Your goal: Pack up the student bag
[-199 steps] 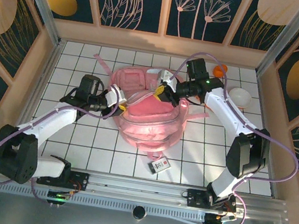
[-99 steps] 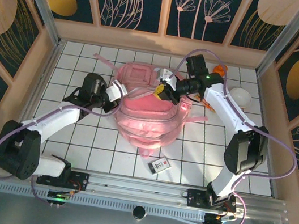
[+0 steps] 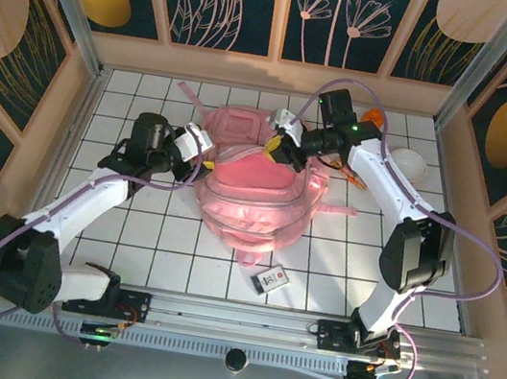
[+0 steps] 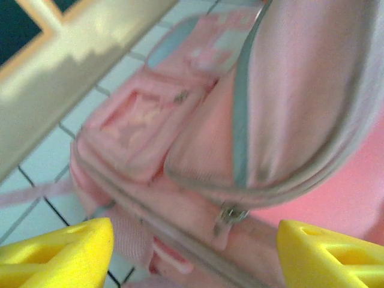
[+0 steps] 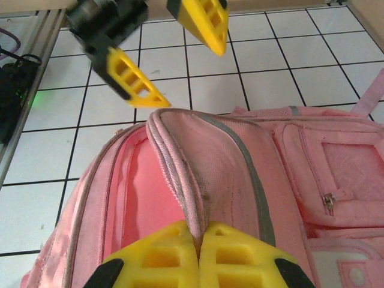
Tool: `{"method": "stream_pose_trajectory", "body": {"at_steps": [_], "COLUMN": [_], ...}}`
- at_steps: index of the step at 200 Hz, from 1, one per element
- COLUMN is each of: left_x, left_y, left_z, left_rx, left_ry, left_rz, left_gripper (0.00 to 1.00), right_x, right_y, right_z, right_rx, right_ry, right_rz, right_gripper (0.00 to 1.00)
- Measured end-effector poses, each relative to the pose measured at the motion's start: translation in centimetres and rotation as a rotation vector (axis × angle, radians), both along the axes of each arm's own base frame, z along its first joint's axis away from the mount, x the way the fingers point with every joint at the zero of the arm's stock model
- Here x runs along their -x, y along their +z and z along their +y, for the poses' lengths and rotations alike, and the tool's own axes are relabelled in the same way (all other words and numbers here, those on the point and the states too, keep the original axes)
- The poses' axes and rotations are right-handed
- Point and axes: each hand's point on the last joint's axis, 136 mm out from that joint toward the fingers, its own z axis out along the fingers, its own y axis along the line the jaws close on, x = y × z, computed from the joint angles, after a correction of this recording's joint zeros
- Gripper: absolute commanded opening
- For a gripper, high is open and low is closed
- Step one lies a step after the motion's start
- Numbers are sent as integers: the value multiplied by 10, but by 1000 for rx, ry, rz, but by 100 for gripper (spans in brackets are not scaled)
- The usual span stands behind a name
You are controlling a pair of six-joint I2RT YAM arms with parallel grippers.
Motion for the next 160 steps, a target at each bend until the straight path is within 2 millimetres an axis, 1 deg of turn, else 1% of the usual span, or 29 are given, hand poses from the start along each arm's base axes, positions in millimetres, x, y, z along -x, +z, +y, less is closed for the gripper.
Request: {"method": "stream_pose_trajectory", "body": {"at_steps": [12, 25, 41, 54, 63, 74, 84, 91, 99, 102, 110, 113, 121, 126, 139, 160], "left_x": [4, 9, 16, 20, 22, 20, 15, 11, 6, 4, -1, -3, -8, -11, -16, -20], "left_y": [18, 31, 39, 38, 34, 26, 17, 11, 8, 7, 8, 9, 12, 14, 16, 15], "left_z": [-8, -19, -36, -49, -57, -63, -64, -64, -63, -63, -62, -62, -61, -59, -56, -52], "left_rx": [24, 37, 36, 32, 28, 17, 14, 8, -2, -1, -1, -4, -4, -5, -5, -6], "left_ry": [-34, -74, -127, -165, -185, -192, -173, -158, -144, -135, -114, -109, -83, -66, -26, 11], "left_rz": [-33, -62, -83, -83, -72, -59, -32, -21, -24, -22, -25, -31, -43, -47, -48, -39], "left_gripper": [73, 75, 75, 72, 66, 55, 43, 37, 29, 25, 12, 7, 1, 0, 0, 0], "right_x": [-1, -2, 0, 2, 4, 4, 5, 5, 5, 5, 4, 3, 1, 0, 4, 22], "right_y": [1, 1, -2, -5, -5, -5, -5, -5, -5, -5, -5, -5, -5, -5, -5, -3], "right_z": [5, 10, 16, 20, 22, 24, 25, 25, 25, 25, 25, 25, 25, 25, 21, 2], "right_rx": [3, 5, 9, 12, 13, 12, 12, 12, 13, 13, 14, 16, 14, 11, -7, -16], "right_ry": [11, 26, 46, 58, 66, 70, 72, 72, 72, 72, 69, 66, 58, 50, 31, -35], "right_rz": [-6, -10, -11, -8, -8, -10, -10, -10, -10, -10, -10, -11, -18, -23, -29, -42], "right_gripper": [0, 0, 0, 0, 0, 0, 0, 0, 0, 1, 6, 10, 18, 22, 33, 49]}}
